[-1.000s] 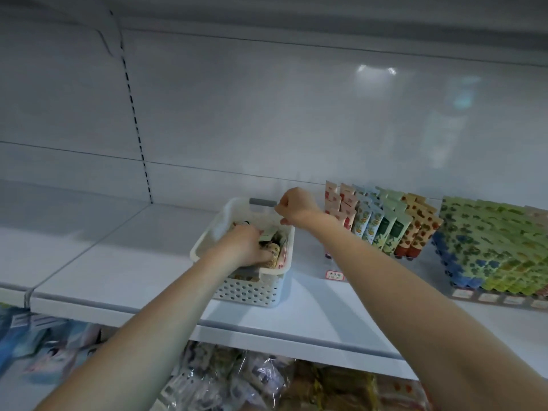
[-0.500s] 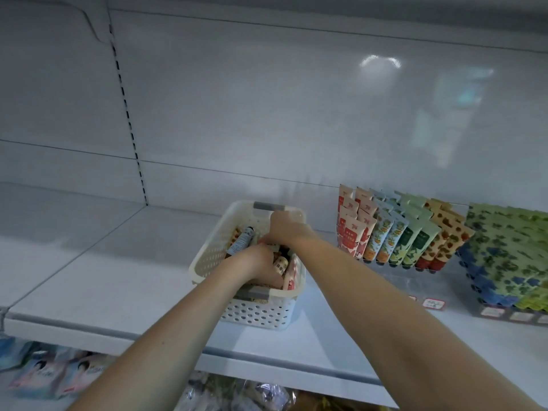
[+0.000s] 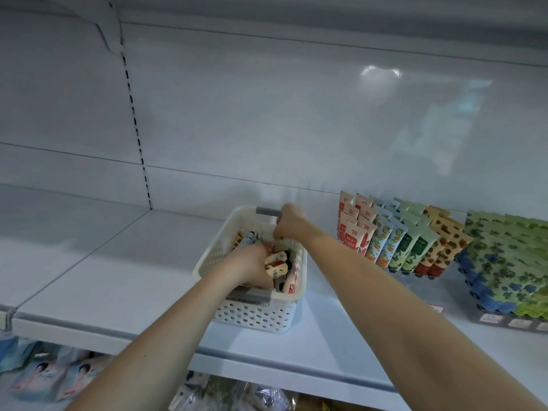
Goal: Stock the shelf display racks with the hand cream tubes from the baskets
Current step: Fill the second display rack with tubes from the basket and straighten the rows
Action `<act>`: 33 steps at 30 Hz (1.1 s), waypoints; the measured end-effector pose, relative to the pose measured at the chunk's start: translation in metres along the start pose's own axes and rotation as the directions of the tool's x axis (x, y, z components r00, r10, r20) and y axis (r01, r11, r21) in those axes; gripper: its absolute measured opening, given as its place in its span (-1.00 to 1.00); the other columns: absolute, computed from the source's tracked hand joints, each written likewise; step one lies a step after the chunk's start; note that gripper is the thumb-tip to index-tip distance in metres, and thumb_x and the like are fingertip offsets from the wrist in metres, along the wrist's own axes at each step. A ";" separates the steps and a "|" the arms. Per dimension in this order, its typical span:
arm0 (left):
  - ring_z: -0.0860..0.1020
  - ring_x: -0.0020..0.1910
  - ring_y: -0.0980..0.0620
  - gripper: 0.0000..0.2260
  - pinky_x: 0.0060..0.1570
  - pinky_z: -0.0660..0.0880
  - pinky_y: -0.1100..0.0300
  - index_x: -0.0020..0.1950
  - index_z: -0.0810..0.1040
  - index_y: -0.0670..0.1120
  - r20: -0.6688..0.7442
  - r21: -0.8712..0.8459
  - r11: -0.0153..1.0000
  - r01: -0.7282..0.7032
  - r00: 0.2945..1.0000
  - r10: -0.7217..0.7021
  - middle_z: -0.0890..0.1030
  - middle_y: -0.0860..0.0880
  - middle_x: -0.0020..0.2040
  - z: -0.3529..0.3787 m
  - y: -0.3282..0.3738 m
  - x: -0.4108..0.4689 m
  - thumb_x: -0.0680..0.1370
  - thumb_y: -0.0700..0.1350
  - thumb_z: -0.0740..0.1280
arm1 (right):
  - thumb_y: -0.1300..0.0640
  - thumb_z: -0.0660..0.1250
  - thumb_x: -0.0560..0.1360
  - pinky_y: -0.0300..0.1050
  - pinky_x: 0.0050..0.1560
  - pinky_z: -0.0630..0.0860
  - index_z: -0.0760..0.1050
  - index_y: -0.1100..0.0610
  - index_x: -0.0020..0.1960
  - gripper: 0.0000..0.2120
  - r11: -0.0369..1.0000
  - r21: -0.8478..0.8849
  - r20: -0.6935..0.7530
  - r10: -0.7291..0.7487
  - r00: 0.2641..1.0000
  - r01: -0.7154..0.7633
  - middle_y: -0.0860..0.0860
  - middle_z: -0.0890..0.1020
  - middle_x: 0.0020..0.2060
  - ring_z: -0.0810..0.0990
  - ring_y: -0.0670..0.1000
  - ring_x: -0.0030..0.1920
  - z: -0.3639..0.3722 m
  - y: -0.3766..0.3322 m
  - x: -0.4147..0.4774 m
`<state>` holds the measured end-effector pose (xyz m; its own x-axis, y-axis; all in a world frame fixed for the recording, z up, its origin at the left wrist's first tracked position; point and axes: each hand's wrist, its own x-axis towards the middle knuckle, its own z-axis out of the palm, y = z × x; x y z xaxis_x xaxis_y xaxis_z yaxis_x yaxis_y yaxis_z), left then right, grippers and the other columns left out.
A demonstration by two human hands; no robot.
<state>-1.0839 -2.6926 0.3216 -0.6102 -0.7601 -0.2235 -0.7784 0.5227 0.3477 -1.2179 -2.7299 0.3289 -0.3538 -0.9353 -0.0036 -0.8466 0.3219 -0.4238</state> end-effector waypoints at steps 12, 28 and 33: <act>0.49 -0.29 0.11 -0.83 -0.34 0.38 0.26 -0.10 0.47 -0.05 -0.554 -0.620 0.715 -0.324 0.826 -0.106 0.55 0.00 -0.23 -0.018 0.002 -0.069 0.40 -0.22 0.41 | 0.23 0.40 0.45 -0.38 -0.29 0.43 0.57 0.17 -0.01 -0.87 0.635 0.717 -0.420 0.062 0.905 0.289 0.00 0.59 -0.12 0.50 -0.14 -0.25 -0.084 0.013 -0.090; 0.67 -0.28 0.01 -0.77 -0.26 0.59 0.18 0.12 0.52 -0.23 -0.229 -0.973 -0.008 -0.232 0.965 -0.128 0.69 -0.12 -0.19 0.024 0.068 -0.127 0.48 -0.20 0.37 | 0.40 0.41 0.35 -0.27 -0.16 0.53 0.57 0.09 -0.18 -0.78 0.488 0.815 -0.307 -0.097 0.947 0.314 0.00 0.62 -0.20 0.56 -0.07 -0.20 -0.061 0.084 -0.236; 0.66 -0.29 0.03 -0.83 -0.27 0.59 0.24 0.06 0.52 -0.23 -0.282 -0.957 -0.013 -0.289 0.942 -0.181 0.66 -0.14 -0.16 0.033 0.083 -0.131 0.48 -0.29 0.35 | 0.40 0.41 0.36 -0.19 -0.07 0.57 0.53 0.06 -0.08 -0.72 0.449 0.826 -0.347 -0.069 0.935 0.340 0.02 0.63 -0.13 0.60 -0.02 -0.11 -0.062 0.094 -0.248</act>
<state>-1.0734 -2.5370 0.3494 -0.3926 -0.9196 -0.0162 0.3281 -0.1565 0.9316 -1.2339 -2.4585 0.3464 -0.4101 -0.8461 0.3405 -0.1722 -0.2948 -0.9399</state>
